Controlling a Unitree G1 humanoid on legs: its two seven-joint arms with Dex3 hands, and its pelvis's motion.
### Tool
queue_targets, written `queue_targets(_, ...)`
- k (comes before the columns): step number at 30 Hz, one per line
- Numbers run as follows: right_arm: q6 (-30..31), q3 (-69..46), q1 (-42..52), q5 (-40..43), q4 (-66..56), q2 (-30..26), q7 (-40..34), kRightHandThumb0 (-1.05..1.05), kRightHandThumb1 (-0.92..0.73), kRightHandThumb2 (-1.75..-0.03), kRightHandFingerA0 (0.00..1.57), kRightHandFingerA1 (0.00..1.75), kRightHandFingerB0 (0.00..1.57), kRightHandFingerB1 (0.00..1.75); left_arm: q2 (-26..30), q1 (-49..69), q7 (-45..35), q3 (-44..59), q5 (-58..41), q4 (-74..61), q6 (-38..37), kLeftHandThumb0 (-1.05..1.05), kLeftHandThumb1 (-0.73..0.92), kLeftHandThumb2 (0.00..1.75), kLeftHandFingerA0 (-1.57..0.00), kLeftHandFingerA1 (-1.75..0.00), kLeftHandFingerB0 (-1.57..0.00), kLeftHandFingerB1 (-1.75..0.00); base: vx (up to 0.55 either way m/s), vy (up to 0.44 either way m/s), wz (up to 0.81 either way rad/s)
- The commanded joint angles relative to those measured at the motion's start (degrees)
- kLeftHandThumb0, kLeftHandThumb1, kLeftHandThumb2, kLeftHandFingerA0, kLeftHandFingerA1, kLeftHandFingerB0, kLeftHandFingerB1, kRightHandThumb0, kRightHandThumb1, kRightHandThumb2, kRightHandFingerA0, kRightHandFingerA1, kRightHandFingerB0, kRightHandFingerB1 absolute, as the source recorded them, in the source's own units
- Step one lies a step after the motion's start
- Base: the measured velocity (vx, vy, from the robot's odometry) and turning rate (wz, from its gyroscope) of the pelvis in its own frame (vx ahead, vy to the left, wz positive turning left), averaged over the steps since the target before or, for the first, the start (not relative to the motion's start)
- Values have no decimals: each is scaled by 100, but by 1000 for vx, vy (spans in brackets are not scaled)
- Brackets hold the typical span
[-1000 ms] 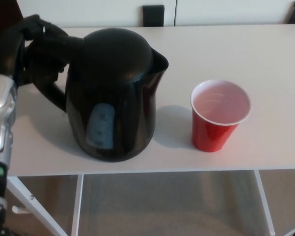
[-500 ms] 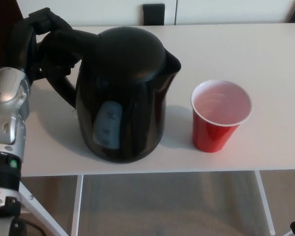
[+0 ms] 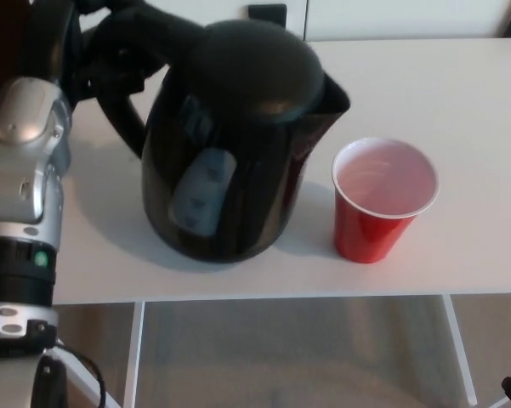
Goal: The robot walk towards a table in front and uses its left hand to pick up the pot from the base and pour water to the cup on the right hand side
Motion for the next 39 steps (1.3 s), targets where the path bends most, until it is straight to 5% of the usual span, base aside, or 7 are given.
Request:
queue_targets(1, 12, 45, 53, -132, -64, -68, -133, -7, -76, -62, 40, 42, 33, 37, 109, -310, 211, -235, 310, -258, -36, -28, 58, 53, -76, -175, -57, -175, 0, 0, 0)
queue_targets(11, -26, 160, -59, -278, -81, -136, -205, -4, -76, -60, 41, 43, 33, 37, 105, -674, 798, -671, 948, -368, 108, -21, 61, 55, -81, -175, -62, -175, 0, 0, 0)
queue_targets(12, -85, 155, -97, -268, -15, -150, -170, -2, -53, -93, 34, 58, 21, 51, 112, -726, 884, -764, 1110, -401, 126, -20, 61, 55, -81, -175, -61, -175, 0, 0, 0)
queue_targets(14, -121, 153, -128, -271, 32, -172, -130, -2, -53, -94, 32, 58, 20, 51, 134, -756, 935, -842, 1233, -433, 115, -20, 61, 55, -81, -175, -61, -175, 0, 0, 0)
queue_targets(17, -127, 151, -163, -262, 35, -187, -85, -5, -74, -60, 42, 46, 32, 39, 198, -807, 985, -978, 1433, -501, 139, -21, 61, 55, -80, -175, -61, -175, 0, 0, 0)
queue_targets(18, -113, 160, -174, -281, 32, -195, -109, -3, -52, -93, 31, 57, 22, 52, 226, -846, 1001, -1044, 1524, -515, 79, -19, 61, 55, -80, -175, -60, -175, 0, 0, 0)
queue_targets(39, -225, 290, -315, -463, 201, -309, -97, -5, -52, -93, 32, 57, 22, 52, 258, -1329, 979, -1531, 2141, -729, -329, -15, 57, 54, -82, -175, -61, -175, 0, 0, 0)
